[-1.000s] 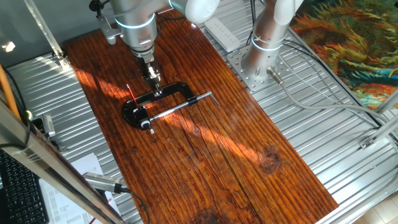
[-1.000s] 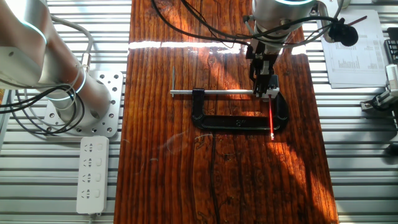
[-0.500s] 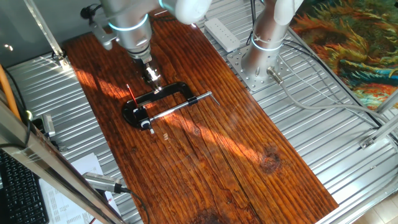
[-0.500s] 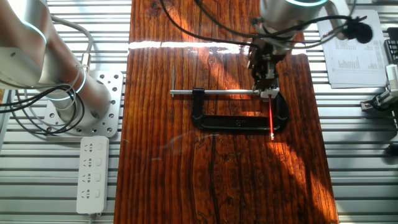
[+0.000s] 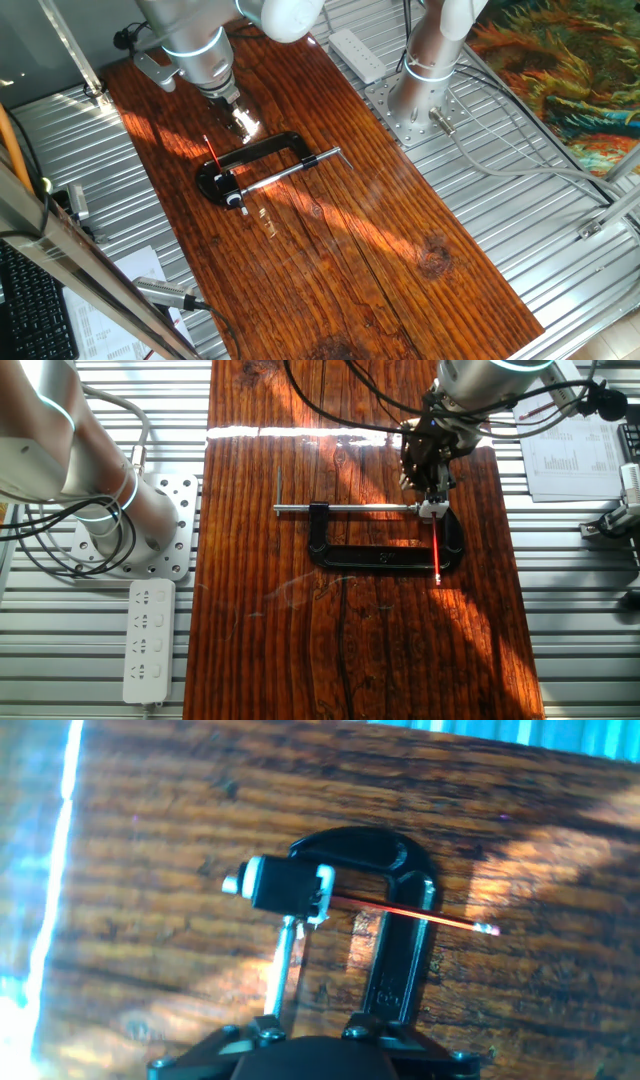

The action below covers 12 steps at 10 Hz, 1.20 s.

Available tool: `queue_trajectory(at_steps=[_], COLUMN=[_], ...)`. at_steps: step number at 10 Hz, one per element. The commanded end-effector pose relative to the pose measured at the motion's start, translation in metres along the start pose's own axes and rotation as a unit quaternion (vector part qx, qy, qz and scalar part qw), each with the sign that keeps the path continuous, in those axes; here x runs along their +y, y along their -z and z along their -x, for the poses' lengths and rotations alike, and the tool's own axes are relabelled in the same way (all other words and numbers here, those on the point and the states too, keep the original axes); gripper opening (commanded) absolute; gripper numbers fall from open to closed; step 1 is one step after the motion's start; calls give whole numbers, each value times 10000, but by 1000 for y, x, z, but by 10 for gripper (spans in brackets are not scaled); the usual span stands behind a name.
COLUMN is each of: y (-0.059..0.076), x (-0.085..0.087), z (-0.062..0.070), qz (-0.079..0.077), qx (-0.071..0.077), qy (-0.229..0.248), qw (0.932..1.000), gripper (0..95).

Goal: Sharpen the pencil with a pencil sharpener

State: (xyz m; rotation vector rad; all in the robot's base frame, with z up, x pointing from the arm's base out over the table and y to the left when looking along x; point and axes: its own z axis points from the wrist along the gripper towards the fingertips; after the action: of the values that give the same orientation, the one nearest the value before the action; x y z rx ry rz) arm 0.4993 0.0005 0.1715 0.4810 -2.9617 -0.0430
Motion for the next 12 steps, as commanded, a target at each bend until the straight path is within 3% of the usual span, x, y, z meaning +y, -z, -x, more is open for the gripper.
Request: queue_trajectory(at_steps=[1,12], y=[0,-3], x=[0,5], z=[0,4], qz=[-3,-27], qx=[-10,-1], qy=[3,-32], qw=[10000,10000], gripper=[0,0])
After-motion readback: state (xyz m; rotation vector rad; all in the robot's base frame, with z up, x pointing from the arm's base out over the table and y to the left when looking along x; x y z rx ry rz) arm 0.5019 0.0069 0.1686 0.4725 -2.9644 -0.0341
